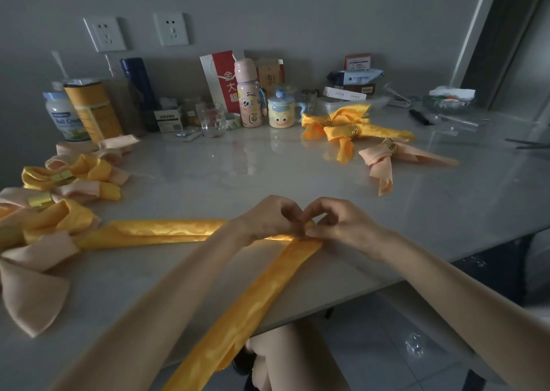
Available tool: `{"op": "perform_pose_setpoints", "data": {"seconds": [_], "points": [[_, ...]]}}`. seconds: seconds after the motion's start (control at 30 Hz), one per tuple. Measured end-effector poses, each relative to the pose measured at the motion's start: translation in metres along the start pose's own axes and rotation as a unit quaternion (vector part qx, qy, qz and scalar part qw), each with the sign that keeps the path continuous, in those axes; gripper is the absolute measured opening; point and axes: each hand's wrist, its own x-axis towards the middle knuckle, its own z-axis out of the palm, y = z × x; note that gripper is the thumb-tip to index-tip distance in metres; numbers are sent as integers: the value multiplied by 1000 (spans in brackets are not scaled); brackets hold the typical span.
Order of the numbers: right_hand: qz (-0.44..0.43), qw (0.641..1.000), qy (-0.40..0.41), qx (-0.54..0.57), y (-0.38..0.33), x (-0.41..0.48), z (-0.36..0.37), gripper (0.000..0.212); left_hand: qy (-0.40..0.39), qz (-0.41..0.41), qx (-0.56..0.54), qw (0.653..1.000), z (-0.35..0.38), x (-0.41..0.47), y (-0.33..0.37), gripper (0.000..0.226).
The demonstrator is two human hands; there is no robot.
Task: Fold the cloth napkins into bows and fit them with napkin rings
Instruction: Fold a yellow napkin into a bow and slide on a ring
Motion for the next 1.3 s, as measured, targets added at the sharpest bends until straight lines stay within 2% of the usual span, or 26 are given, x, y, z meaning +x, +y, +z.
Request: {"op": "perform_pose_setpoints", "data": {"seconds": [0.07,0.13,0.2,0.27,0.4,0.47,0.57,0.63,0.73,0.83,0.97,1.1,1.3], "points": [[-16,1000,-13,-21,1,3,-1,23,10,-6,-44,999,-4,-2,-5,10],[-21,997,-38,-66,0,5,-2,23,60,4,-49,997,-13,-7,-14,10],[-29,989,-59,-130,-3,9,-1,22,100,18,70,992,-30,-13,-28,12],[-52,974,-77,-206,-9,11,1,20,73,-3,158,985,-45,-23,-41,17],[-99,923,-102,-356,-20,13,5,17,37,-67,206,976,-58,-31,-49,19],[-103,903,-108,-404,-24,14,7,14,32,-104,267,958,-59,-27,-42,21],[-93,898,-127,-412,-24,15,12,15,-28,-165,368,915,-62,-16,-28,38],[-87,895,-131,-418,-25,16,13,22,-86,-197,374,902,-64,-8,-25,38],[-96,919,-123,-363,-36,25,13,23,-136,-257,371,882,-66,-1,-24,37],[-111,927,-126,-336,-47,38,25,20,-136,-277,360,881,-64,5,-25,37],[-75,911,-124,-387,-40,51,51,19,-115,-261,349,893,-67,4,-25,33],[-68,942,-88,-317,-34,58,54,19,-36,-250,386,887,-75,3,-24,36],[-99,956,-49,-274,-22,55,58,13,-97,-388,219,890,-76,4,-20,33]]}}
